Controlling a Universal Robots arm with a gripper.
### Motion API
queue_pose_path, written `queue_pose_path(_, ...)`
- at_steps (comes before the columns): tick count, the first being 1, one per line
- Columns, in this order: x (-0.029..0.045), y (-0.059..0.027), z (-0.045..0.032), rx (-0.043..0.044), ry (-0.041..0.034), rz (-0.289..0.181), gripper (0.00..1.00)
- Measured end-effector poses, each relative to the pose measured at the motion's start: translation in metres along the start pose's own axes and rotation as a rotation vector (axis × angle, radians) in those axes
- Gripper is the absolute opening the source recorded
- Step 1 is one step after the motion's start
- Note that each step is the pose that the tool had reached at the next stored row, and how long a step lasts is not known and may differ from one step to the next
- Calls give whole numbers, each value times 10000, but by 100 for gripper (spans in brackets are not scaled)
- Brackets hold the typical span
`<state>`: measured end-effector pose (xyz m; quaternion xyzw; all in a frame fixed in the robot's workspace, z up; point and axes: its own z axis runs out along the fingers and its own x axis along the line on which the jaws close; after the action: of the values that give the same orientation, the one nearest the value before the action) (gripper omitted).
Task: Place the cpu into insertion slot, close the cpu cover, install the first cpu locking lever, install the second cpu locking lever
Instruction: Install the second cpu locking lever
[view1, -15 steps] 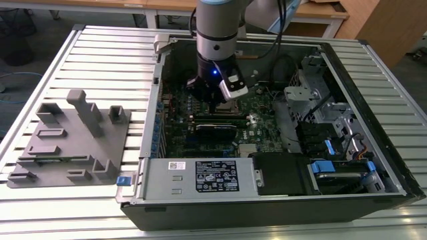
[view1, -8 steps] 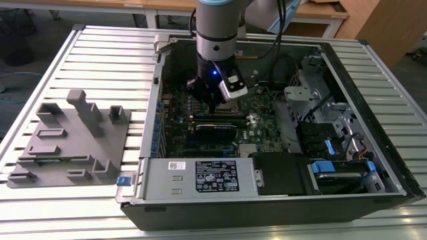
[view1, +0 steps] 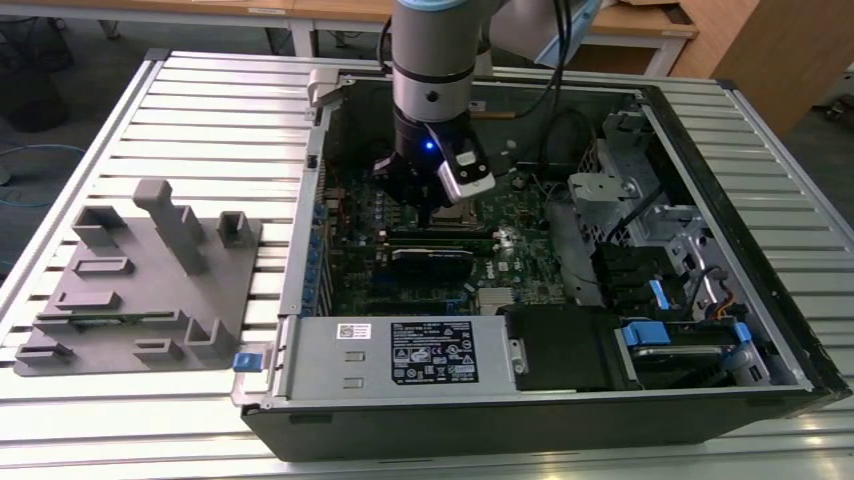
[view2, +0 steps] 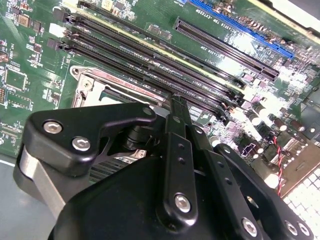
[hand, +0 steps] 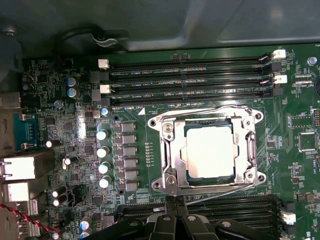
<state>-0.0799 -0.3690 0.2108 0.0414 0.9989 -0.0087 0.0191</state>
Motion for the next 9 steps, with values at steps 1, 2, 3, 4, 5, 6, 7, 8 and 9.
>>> queue_pose_path(1,8,-1,1,0,-4,0,11)
queue_pose_path(2,18,-2,2,-1,-9,-1,11)
queue_pose_path(3,27,-2,5,-5,-16,0,11)
queue_pose_path(4,36,-3,7,-7,-22,0,11)
queue_pose_path(5,42,-3,9,-10,-26,0,11)
queue_pose_path(6,43,-4,12,-12,-27,0,11)
queue_pose_path(7,44,-4,15,-17,-27,0,11)
queue_pose_path(8,44,-4,16,-24,-25,0,11)
queue_pose_path(9,44,-4,16,-34,-24,1,11)
